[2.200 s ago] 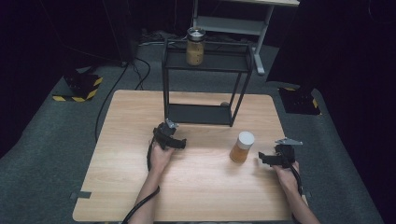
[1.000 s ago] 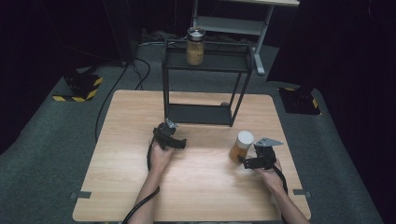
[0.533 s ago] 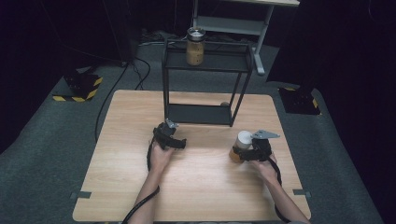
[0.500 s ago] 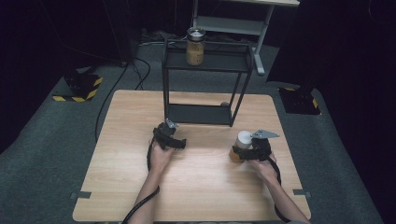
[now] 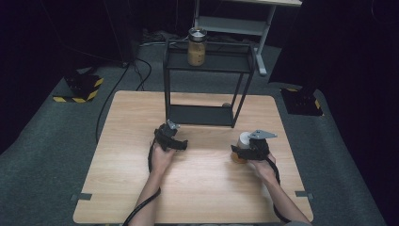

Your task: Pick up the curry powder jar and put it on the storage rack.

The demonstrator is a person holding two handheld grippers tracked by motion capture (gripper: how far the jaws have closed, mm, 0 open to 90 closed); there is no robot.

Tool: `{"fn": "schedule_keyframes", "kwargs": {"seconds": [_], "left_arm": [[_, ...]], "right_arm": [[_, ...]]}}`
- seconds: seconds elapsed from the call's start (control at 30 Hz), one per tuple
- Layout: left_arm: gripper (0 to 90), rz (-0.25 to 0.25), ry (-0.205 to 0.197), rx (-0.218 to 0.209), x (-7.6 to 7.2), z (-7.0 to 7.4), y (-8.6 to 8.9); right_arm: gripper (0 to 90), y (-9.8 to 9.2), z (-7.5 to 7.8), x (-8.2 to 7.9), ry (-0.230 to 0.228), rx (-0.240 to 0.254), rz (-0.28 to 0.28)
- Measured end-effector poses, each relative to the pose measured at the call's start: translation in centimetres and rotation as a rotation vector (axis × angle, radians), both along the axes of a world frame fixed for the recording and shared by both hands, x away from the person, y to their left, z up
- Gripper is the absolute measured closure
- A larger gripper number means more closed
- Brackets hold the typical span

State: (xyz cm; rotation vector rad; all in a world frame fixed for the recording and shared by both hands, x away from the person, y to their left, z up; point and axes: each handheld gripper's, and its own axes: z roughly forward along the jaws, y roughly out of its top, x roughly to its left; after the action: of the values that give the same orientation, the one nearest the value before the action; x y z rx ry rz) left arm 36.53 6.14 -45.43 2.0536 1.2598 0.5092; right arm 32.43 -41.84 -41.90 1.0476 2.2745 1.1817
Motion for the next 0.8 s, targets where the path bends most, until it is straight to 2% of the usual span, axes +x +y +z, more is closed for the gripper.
{"fn": "schedule_keyframes", "kwargs": {"seconds": [0.37, 0.8], "left_arm": [[1.0, 0.0, 0.001, -0.001, 0.01, 0.0, 0.02], [1.1, -0.001, 0.0, -0.004, 0.02, -0.03, 0.07]], "right_arm": [[31.6, 0.62, 0.28, -0.49, -0.034, -0.025, 0.002], [34.1, 0.55, 0.36, -0.46, -0.022, 0.001, -0.008]]}}
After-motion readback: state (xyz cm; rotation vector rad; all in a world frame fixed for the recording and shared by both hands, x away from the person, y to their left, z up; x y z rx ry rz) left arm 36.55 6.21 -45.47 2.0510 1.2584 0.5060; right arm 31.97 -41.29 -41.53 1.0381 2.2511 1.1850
